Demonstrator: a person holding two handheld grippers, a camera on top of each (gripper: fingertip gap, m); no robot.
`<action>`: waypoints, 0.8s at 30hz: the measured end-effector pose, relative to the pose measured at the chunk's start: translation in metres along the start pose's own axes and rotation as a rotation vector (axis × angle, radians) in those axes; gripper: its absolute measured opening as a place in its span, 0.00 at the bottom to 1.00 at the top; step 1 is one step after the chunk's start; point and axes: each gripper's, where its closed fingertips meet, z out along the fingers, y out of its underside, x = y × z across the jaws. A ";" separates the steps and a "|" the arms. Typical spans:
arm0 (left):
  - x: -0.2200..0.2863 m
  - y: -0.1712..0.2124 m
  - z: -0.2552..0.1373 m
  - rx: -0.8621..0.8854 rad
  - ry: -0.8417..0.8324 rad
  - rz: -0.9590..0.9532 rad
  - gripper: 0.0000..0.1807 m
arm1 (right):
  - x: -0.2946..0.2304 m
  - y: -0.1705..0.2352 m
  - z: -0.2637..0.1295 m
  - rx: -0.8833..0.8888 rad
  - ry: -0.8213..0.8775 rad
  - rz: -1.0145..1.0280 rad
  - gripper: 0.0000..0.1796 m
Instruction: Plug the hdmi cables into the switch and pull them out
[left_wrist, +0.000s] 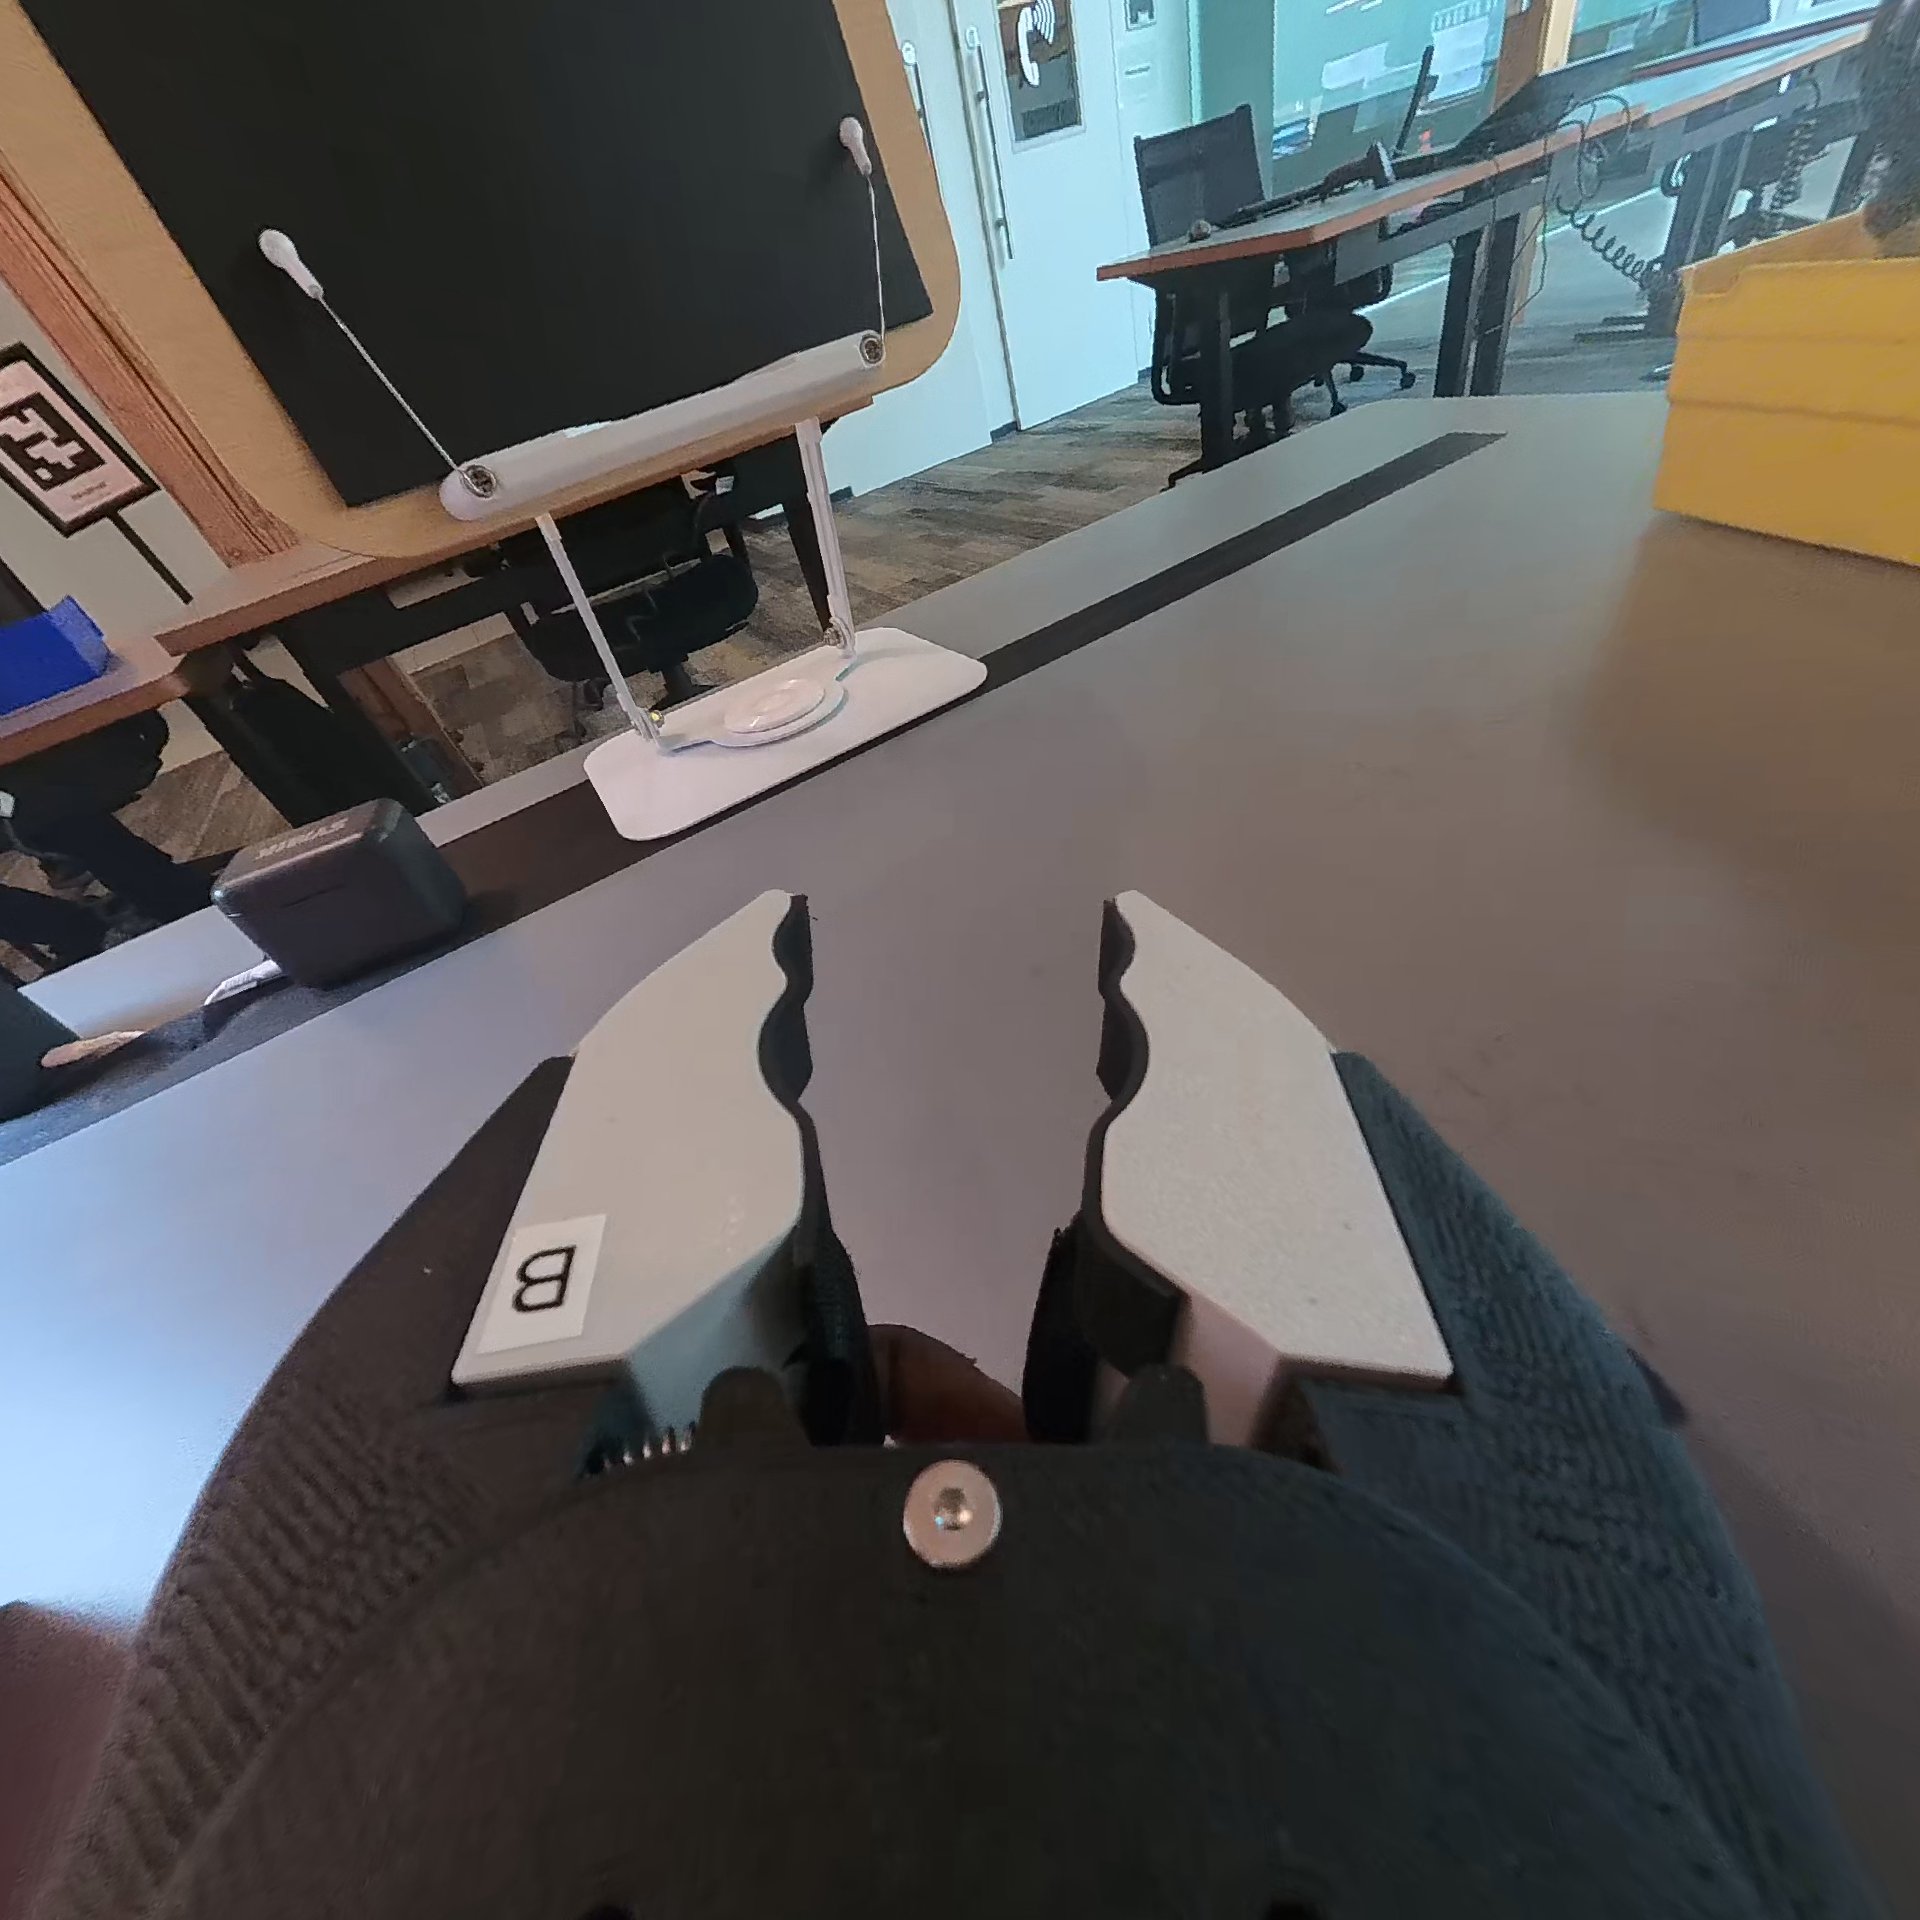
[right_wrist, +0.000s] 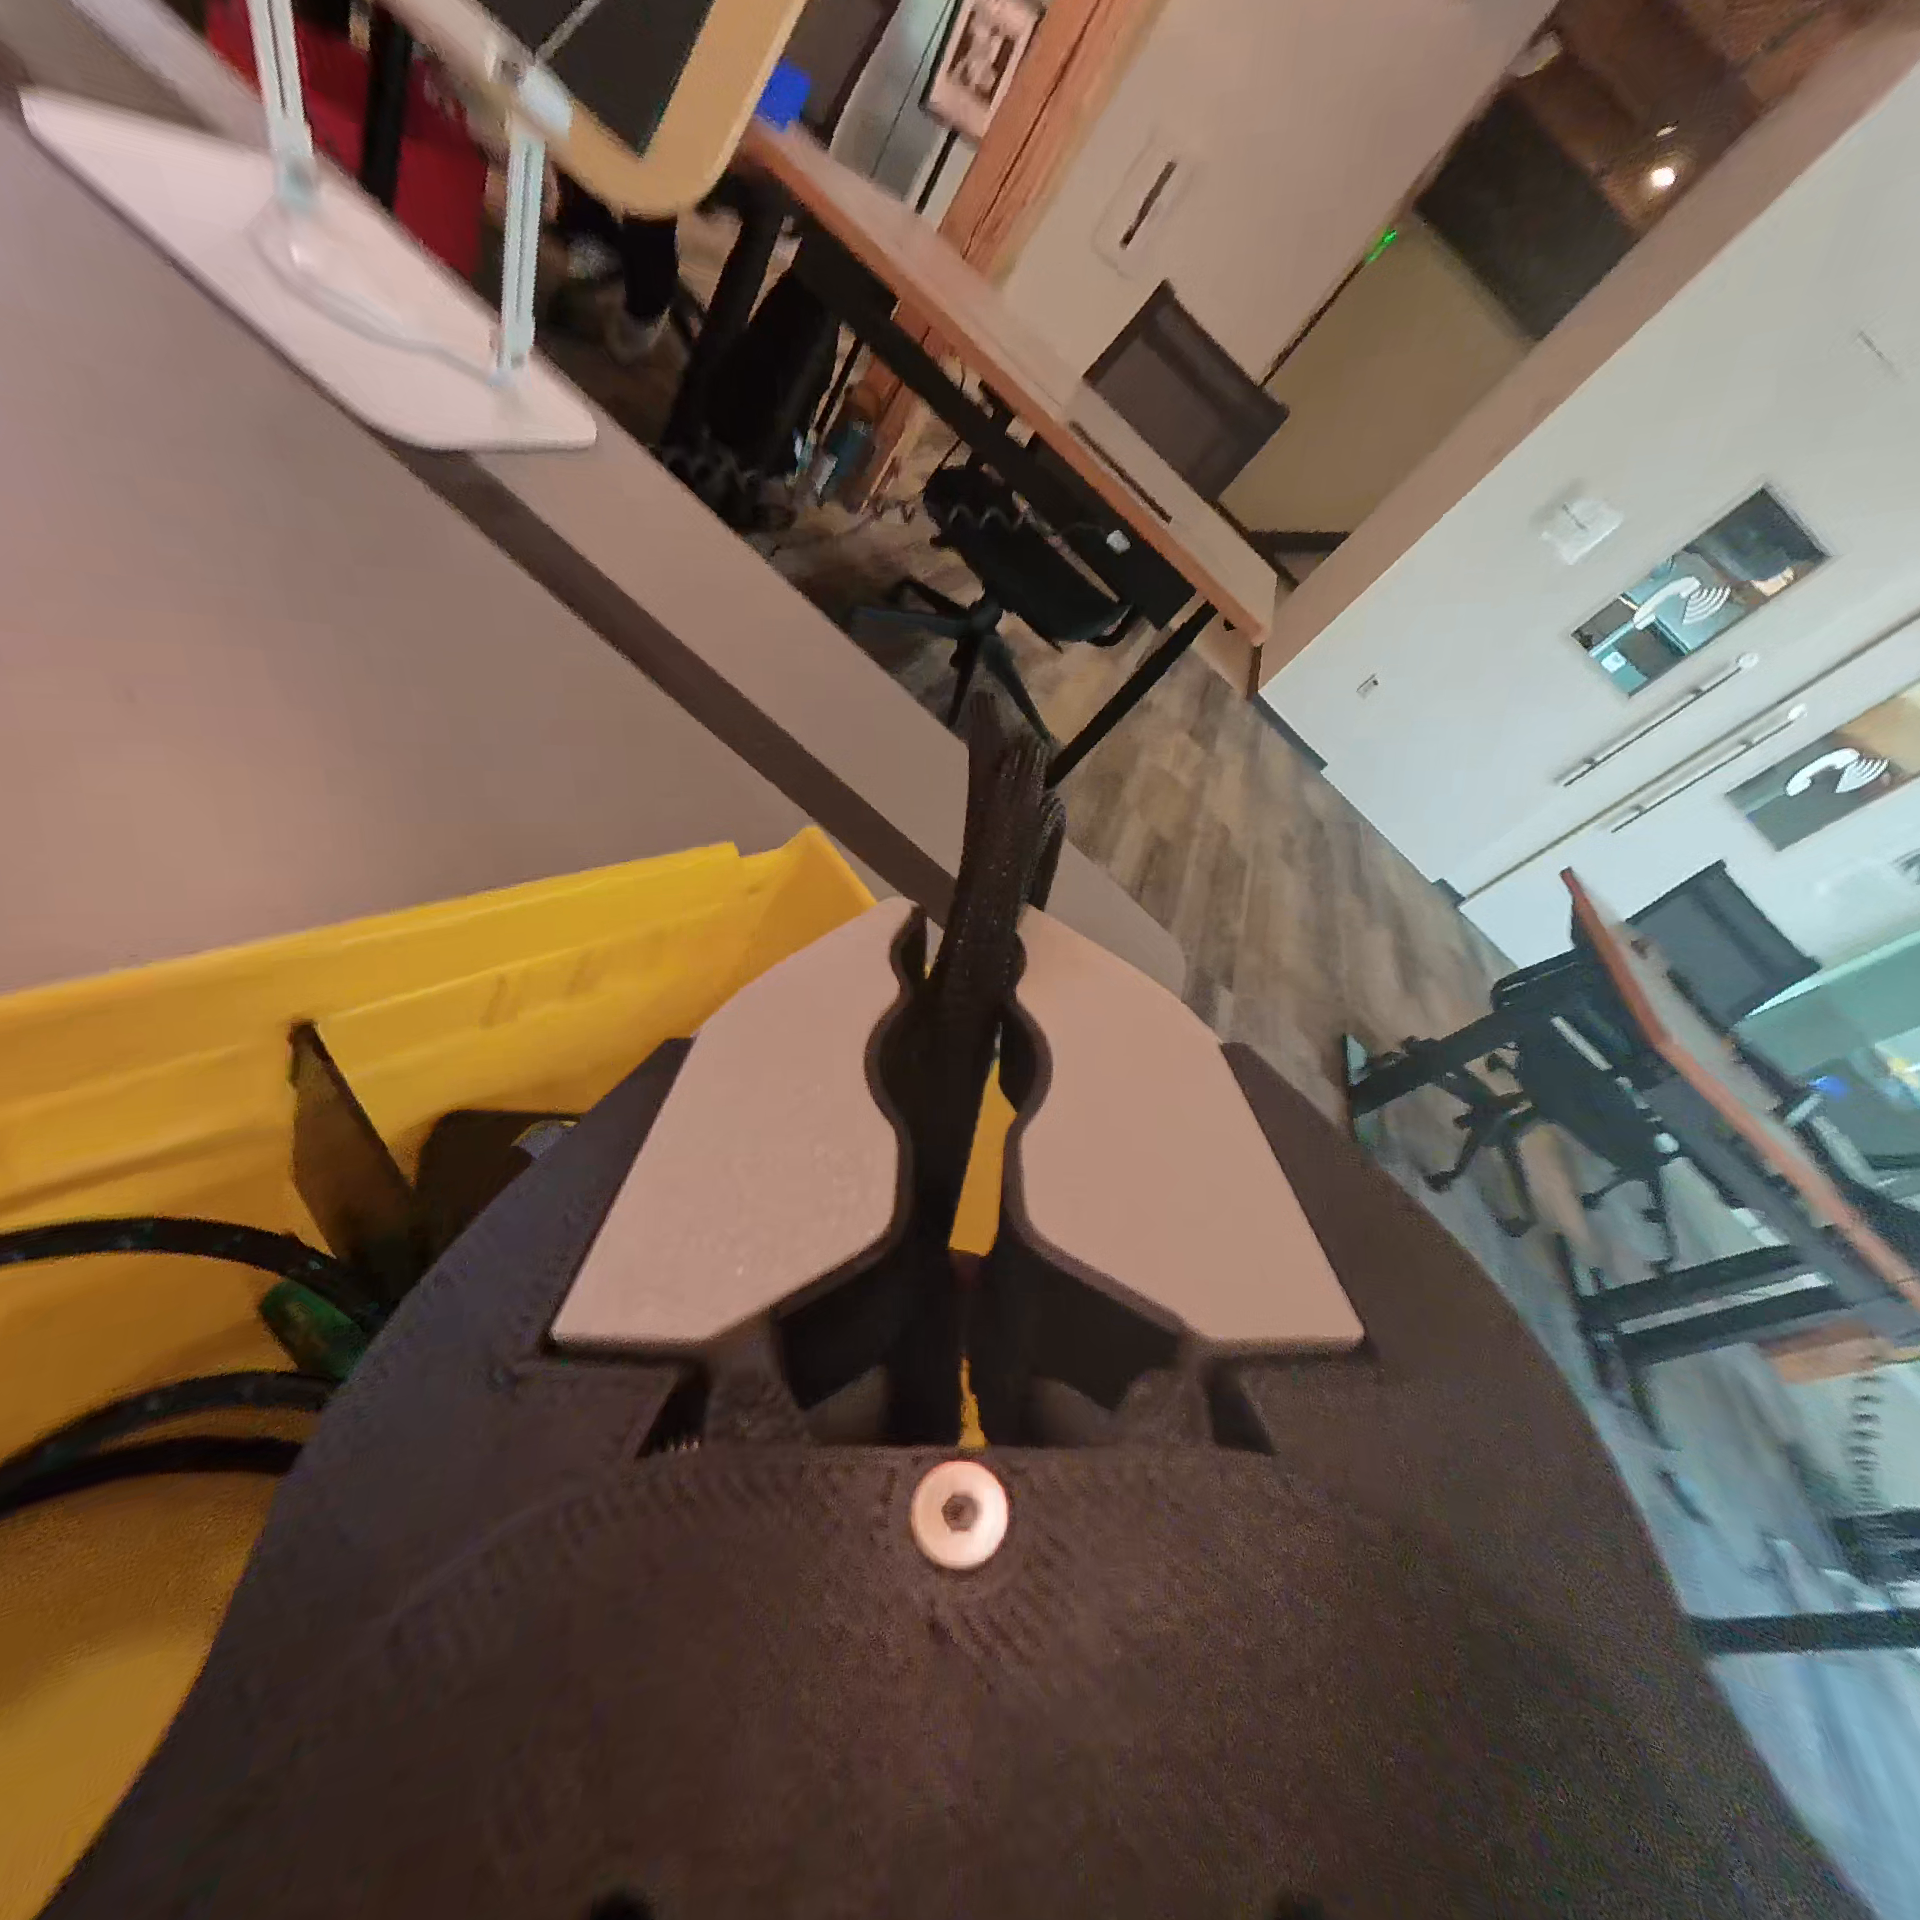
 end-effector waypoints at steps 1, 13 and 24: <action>0.000 0.000 0.000 0.000 0.002 0.000 0.29 | -0.001 0.000 0.004 -0.033 -0.011 -0.058 0.06; -0.003 -0.007 -0.004 0.037 0.006 -0.048 0.29 | 0.011 -0.011 0.010 0.111 0.140 -0.342 0.06; -0.003 -0.008 -0.005 0.040 0.004 -0.041 0.29 | 0.002 0.028 0.026 0.153 0.143 -0.233 0.06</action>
